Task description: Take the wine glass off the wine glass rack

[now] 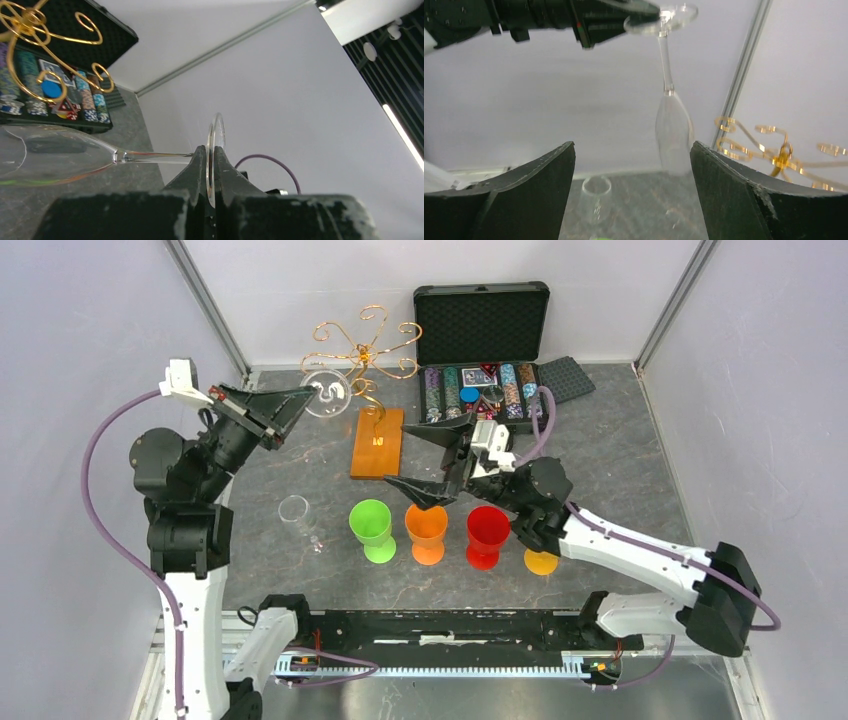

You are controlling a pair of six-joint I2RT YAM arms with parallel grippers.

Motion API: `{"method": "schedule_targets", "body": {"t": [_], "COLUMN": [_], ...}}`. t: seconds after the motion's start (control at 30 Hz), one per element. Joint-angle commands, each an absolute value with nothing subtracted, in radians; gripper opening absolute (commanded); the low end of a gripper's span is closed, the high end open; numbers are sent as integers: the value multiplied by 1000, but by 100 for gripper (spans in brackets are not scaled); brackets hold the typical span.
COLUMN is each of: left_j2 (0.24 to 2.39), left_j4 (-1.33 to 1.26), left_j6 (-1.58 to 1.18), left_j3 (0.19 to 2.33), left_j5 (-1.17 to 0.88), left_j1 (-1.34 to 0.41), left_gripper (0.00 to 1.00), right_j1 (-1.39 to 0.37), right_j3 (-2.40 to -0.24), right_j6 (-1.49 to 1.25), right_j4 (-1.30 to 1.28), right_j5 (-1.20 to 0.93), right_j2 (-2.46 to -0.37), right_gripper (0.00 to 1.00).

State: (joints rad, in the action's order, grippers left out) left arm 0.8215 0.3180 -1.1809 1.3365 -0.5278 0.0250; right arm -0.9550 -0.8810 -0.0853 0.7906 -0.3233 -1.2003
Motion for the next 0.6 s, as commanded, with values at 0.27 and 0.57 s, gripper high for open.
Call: {"method": "schedule_targets", "body": {"t": [0.27, 0.57], "left_j2": [776, 769], "left_j4": [132, 105], "left_j6": [-1304, -1319], "left_j3": [1243, 1241], "left_j5": [-633, -645], "left_j1": [-81, -101], "left_gripper": [2, 2], "right_j1": [-1021, -1044], "right_j3": [-1135, -1233], "right_j6": [110, 142], "right_j4": [1038, 895], "right_j5": [-236, -210], "right_j2": [-1432, -1510], "right_gripper": [87, 66]}}
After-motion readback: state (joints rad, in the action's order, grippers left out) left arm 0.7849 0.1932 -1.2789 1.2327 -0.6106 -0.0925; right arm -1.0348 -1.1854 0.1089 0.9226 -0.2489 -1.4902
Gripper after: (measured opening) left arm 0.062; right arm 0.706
